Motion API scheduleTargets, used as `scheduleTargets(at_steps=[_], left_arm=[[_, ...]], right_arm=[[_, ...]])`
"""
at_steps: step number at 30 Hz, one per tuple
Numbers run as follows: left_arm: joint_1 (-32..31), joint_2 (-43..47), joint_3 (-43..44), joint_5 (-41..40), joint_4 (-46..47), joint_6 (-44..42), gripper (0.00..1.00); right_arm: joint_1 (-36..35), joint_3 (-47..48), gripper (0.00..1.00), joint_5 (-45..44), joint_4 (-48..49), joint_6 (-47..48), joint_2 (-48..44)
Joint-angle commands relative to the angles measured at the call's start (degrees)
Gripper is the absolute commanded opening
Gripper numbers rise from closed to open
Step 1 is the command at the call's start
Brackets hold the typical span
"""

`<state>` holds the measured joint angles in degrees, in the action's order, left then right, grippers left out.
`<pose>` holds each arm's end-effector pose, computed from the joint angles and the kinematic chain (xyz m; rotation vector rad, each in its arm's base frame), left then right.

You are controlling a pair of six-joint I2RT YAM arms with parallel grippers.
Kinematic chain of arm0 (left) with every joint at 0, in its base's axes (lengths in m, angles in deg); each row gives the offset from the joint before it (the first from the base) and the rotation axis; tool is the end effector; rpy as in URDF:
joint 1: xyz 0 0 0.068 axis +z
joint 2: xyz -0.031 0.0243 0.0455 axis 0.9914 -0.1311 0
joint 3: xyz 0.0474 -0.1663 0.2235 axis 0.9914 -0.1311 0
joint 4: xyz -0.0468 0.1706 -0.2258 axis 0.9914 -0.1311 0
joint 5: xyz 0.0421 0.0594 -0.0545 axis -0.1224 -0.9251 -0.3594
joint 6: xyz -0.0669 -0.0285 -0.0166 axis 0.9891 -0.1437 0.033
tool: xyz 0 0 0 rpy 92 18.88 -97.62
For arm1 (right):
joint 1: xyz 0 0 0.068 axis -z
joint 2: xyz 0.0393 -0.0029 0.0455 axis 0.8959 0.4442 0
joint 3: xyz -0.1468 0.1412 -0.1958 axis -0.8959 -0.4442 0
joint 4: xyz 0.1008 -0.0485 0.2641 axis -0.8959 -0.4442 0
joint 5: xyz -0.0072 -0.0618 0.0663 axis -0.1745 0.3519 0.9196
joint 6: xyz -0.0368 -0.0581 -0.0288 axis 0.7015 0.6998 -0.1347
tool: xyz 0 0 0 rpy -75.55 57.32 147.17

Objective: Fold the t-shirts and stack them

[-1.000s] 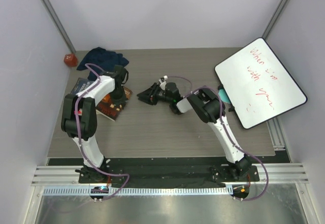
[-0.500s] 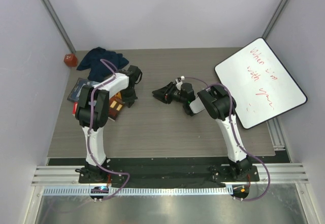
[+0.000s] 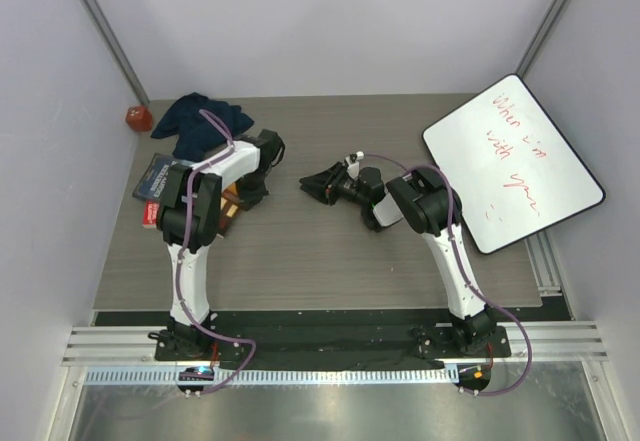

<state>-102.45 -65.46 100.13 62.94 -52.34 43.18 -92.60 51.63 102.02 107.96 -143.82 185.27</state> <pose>0.4110 -0.1213 0.1272 -0.5337 2.7767 0.4983 0.4091 0.2646 0.0391 0.5381 1.9808 1.9202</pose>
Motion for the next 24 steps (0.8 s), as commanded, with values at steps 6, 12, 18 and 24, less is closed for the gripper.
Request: scheduleTargets(at_steps=[6, 12, 18, 24], left_arm=[[1.4, -0.9, 3.5, -8.2, -4.7, 2.9, 0.00], [3.3, 0.9, 2.7, -10.9, -6.2, 4.0, 0.00], [4.9, 3.7, 0.1, -12.5, -5.6, 4.9, 0.00], [5.9, 6.4, -0.7, -14.8, -5.8, 5.6, 0.00]], right_arm=[[0.7, 0.7, 0.34, 1.1, 7.8, -5.9, 2.9], [0.8, 0.3, 0.33, 0.7, 12.2, -8.5, 4.9], [0.8, 0.4, 0.32, 0.5, 14.3, -10.3, 6.2], [0.8, 0.2, 0.31, 0.4, 14.9, -10.5, 6.6]])
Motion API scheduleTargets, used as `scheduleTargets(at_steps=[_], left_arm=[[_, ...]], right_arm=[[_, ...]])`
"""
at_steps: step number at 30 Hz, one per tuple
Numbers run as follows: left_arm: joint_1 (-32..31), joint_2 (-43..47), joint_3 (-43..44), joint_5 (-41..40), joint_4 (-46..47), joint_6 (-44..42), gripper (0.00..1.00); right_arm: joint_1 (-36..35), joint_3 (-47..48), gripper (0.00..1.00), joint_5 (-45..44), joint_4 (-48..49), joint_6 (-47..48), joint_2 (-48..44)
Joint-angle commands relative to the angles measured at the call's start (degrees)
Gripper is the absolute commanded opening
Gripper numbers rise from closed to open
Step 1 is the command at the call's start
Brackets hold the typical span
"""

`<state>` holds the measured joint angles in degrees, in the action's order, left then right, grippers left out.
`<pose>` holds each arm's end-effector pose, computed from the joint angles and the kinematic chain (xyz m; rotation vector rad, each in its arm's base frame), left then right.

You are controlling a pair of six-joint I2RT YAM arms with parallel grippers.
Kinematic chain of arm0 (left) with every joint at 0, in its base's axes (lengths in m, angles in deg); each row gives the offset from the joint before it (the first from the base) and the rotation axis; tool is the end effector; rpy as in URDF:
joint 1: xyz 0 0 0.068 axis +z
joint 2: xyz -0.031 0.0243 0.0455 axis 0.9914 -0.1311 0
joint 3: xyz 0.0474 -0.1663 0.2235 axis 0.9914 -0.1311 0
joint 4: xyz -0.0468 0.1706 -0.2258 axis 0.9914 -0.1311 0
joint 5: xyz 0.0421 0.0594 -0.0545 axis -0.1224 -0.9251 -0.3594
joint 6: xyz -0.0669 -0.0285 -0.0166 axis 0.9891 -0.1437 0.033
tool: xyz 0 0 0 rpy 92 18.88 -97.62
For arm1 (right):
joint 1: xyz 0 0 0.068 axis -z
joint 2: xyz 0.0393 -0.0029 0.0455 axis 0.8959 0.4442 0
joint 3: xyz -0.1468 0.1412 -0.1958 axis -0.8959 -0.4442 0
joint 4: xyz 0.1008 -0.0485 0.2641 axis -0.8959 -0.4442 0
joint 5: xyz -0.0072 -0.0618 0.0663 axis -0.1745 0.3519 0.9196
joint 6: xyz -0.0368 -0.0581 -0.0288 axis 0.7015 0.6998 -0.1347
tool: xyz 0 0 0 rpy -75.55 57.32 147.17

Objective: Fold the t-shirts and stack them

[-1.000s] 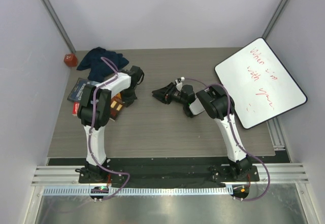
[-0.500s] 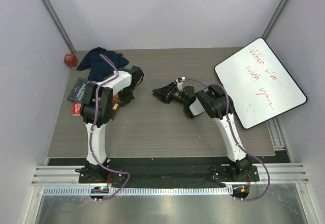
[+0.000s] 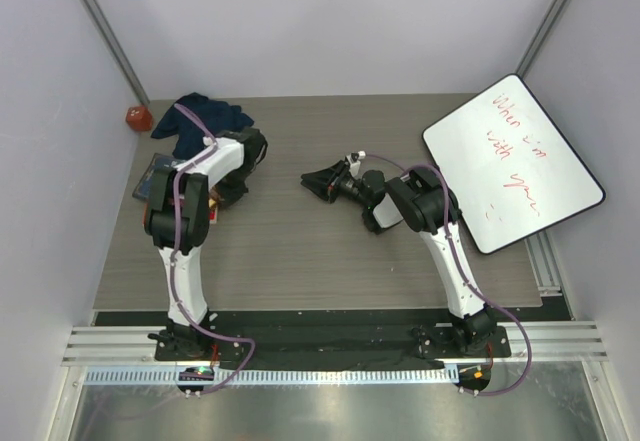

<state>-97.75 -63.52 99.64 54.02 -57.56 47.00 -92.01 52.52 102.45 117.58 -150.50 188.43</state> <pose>0.4079 -0.0752 0.1429 -0.7001 2.6674 0.7332 0.4108 0.2602 0.0386 0.5578 1.8692 2.0446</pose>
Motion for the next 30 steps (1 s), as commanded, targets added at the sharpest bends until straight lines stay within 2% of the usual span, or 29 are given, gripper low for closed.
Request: scheduleTargets(at_steps=[1, 15, 19, 21, 22, 24, 25, 26, 27, 28, 30], left_arm=[[1.3, 5.0, -0.1, -6.0, -0.7, 1.8, 0.00], [6.1, 9.7, -2.3, -9.3, -2.6, 4.2, 0.01], [6.2, 13.5, -4.4, -3.5, 3.0, 2.2, 0.00], [6.1, 15.0, -4.9, 1.8, 9.0, -0.8, 0.06], [6.1, 15.0, -3.6, 2.7, 10.4, -1.4, 0.08], [5.8, 12.4, -0.1, 4.1, 10.4, -3.2, 0.09], [5.8, 8.8, 5.2, 5.2, 8.2, -4.0, 0.09], [5.7, 6.0, 8.4, 6.1, 6.7, -4.9, 0.00], [5.6, 3.5, 14.8, 6.7, 4.8, -5.7, 0.00], [5.4, -1.2, 17.7, 6.9, 2.1, -5.7, 0.00], [4.3, -4.4, 22.9, 7.4, 1.7, -6.4, 0.00]], right_arm=[[0.2, -0.6, 0.32, 0.0, 5.4, -3.8, 3.4], [0.3, -0.1, 0.31, 0.4, 5.9, -5.1, 3.5], [0.3, 0.0, 0.31, 0.7, 6.2, -5.2, 3.4], [0.3, -0.2, 0.30, 1.0, 6.1, -5.2, 3.3], [0.3, -0.3, 0.29, 1.0, 6.1, -5.2, 3.3], [0.3, -0.3, 0.19, 1.0, 5.9, -5.2, 3.2], [0.3, -0.3, 0.12, 1.1, 5.9, -5.2, 3.2], [0.3, -0.3, 0.01, 1.1, 5.9, -5.4, 3.2], [0.3, -0.3, 0.01, 1.0, 5.8, -5.4, 3.3], [0.3, -0.5, 0.01, 1.0, 5.8, -5.4, 3.3], [0.3, -0.7, 0.01, 1.0, 5.7, -5.3, 3.3]])
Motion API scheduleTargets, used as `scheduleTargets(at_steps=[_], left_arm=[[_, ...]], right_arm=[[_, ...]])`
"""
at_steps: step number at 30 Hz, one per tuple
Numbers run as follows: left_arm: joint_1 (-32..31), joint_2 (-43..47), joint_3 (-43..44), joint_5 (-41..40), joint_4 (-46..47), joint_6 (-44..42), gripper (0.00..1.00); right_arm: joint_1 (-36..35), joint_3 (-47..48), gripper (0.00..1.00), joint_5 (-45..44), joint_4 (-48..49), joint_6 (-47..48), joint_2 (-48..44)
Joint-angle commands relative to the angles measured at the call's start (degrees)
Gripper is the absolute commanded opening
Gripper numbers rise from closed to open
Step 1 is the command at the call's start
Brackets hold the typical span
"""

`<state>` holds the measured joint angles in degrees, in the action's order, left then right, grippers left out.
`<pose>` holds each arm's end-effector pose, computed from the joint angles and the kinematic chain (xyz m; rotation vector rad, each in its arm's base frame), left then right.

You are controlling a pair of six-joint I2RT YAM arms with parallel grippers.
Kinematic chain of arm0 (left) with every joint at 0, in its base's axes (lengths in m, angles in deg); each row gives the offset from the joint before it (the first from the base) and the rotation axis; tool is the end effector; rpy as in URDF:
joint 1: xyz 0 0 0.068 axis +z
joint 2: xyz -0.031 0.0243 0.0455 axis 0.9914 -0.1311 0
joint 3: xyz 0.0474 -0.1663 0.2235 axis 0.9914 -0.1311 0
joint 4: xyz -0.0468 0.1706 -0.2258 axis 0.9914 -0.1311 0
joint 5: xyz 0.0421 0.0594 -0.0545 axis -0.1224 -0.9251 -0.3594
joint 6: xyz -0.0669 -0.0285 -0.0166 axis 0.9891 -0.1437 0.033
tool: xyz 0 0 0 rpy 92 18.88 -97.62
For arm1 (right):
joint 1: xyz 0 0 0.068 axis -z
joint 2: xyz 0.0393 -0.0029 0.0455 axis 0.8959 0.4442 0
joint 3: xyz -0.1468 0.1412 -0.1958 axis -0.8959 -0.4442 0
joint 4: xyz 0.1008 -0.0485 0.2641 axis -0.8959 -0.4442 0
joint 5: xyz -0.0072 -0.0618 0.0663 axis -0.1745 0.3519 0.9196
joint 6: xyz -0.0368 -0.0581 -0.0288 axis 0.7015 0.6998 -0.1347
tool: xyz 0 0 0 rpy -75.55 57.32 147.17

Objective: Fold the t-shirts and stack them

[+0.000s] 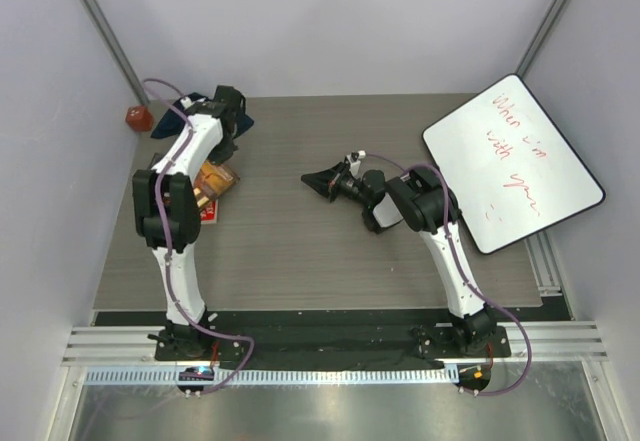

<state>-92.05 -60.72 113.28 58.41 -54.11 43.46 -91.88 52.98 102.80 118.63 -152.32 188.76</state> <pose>0.4574 -0.0459 0.2323 -0.8191 2.4562 0.4253 0.4122 0.2601 0.0402 0.5693 1.8557 2.0751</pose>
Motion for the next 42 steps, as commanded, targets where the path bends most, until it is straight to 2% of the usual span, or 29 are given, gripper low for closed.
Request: scheduleTargets(at_steps=[1, 9, 20, 31, 37, 38, 39, 40, 41, 42], left_arm=[[-1.8, -9.5, 10.1, 2.9, -1.2, -3.0, 0.00], [-2.9, -18.0, 17.1, 3.3, -3.8, -1.4, 0.00], [-2.5, -9.4, 3.6, -4.2, -2.5, -0.4, 0.00], [1.6, -7.3, 1.7, -8.2, -5.1, 0.3, 0.00], [2.4, -4.3, -3.4, -4.0, -1.2, 0.7, 0.00], [2.4, -2.4, -5.0, -1.8, -0.1, 0.3, 0.03], [2.4, -1.2, -5.9, -0.3, 2.5, -0.1, 0.15], [2.4, 0.4, -8.0, 0.6, 3.9, -0.3, 0.20], [2.4, 1.9, -9.0, 2.5, 5.0, -0.5, 0.25], [2.4, 5.2, -10.0, 3.4, 7.3, -0.6, 0.35]], right_arm=[[0.1, -1.2, 0.01, 0.7, 4.7, -3.4, 2.9], [0.1, -0.8, 0.01, 1.6, 5.1, -3.9, 3.9], [0.0, -0.2, 0.01, 0.6, 9.6, -7.7, 7.6], [-0.1, -0.8, 0.01, 0.6, 11.9, -8.9, 8.3], [-0.6, -1.4, 0.02, 1.0, 12.4, -8.4, 7.8], [-1.1, -1.6, 0.02, 1.9, 12.2, -7.5, 6.3], [-1.4, -1.9, 0.02, 2.8, 11.0, -6.1, 4.7], [-1.6, -2.2, 0.03, 4.0, 5.0, 0.4, 2.7], [-2.3, -2.4, 0.04, 5.7, -0.3, 5.0, -3.3], [-2.8, -1.9, 0.05, 6.0, -7.0, 11.5, -6.6]])
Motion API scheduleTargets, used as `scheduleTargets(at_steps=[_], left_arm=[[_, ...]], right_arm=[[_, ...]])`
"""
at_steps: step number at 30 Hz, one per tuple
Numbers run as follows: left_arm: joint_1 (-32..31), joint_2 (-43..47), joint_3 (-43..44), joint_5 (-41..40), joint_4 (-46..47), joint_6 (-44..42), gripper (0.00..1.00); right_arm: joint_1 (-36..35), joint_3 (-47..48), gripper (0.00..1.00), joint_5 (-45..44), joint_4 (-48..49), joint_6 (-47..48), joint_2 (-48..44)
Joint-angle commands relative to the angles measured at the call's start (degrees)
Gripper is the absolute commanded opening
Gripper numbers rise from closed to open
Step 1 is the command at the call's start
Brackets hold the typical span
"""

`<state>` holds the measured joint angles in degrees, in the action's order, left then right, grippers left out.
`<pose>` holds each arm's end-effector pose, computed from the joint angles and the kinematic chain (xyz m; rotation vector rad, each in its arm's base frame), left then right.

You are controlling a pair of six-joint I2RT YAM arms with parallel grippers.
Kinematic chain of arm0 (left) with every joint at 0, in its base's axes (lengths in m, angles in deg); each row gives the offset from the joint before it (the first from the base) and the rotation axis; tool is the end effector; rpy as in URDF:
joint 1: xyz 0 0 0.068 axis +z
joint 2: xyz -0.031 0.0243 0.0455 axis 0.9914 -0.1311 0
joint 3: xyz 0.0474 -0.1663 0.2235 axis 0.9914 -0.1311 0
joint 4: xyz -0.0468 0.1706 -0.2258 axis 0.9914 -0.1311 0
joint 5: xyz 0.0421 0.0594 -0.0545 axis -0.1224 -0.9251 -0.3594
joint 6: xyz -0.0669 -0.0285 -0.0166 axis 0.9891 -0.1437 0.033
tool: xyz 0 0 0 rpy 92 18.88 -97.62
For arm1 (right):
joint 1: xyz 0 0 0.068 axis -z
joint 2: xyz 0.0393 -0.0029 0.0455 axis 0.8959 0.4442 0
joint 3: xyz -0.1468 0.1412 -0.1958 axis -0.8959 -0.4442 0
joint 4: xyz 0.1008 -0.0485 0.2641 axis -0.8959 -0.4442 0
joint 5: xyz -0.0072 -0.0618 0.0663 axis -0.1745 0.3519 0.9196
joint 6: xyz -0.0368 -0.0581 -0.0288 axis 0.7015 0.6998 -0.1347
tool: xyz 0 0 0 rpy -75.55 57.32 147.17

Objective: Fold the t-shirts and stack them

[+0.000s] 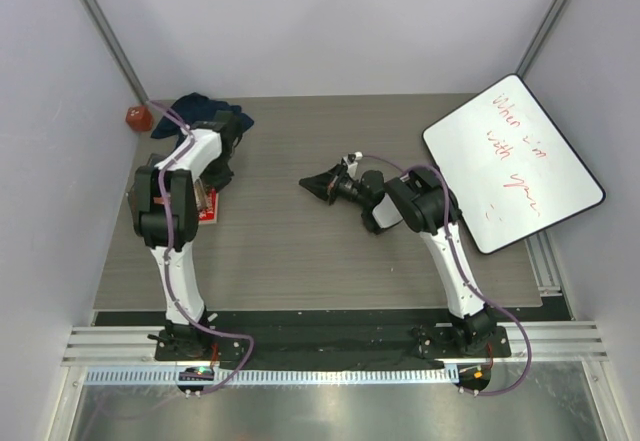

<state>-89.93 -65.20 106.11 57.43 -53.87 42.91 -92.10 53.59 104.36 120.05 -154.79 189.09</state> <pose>0.4458 -0.0263 0.1607 -0.8333 2.6054 0.6025 0.4112 0.2633 0.0431 0.5599 1.8549 2.1310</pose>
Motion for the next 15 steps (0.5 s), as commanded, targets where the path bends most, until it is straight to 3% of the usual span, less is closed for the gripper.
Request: scheduleTargets(at_steps=[1, 2, 3, 4, 13, 15], left_arm=[[0.3, 11.3, -4.2, 5.0, 7.9, -0.1, 0.38], [0.3, 12.6, -4.6, 7.0, 9.3, -0.4, 0.42], [0.3, 15.1, -4.9, 7.7, 9.6, -0.6, 0.45], [0.3, 15.9, -4.9, 8.4, 9.6, -0.7, 0.45], [-0.5, 19.6, -6.0, 13.1, 7.9, -2.0, 0.44], [-0.9, 20.5, -6.7, 13.4, 8.7, -2.1, 0.44]], right_arm=[[-2.9, -1.6, 0.07, 4.0, -25.4, 26.8, -10.3], [-3.9, -0.1, 0.09, 3.0, -34.6, 34.3, -16.4], [-4.1, 4.1, 0.10, -0.4, -51.1, 39.8, -18.3], [-4.4, 6.3, 0.10, -1.7, -56.9, 43.5, -19.6], [-4.2, 16.7, 0.10, 1.3, -67.4, 48.4, -17.9], [-4.7, 22.7, 0.11, -1.0, -77.3, 55.6, -18.6]])
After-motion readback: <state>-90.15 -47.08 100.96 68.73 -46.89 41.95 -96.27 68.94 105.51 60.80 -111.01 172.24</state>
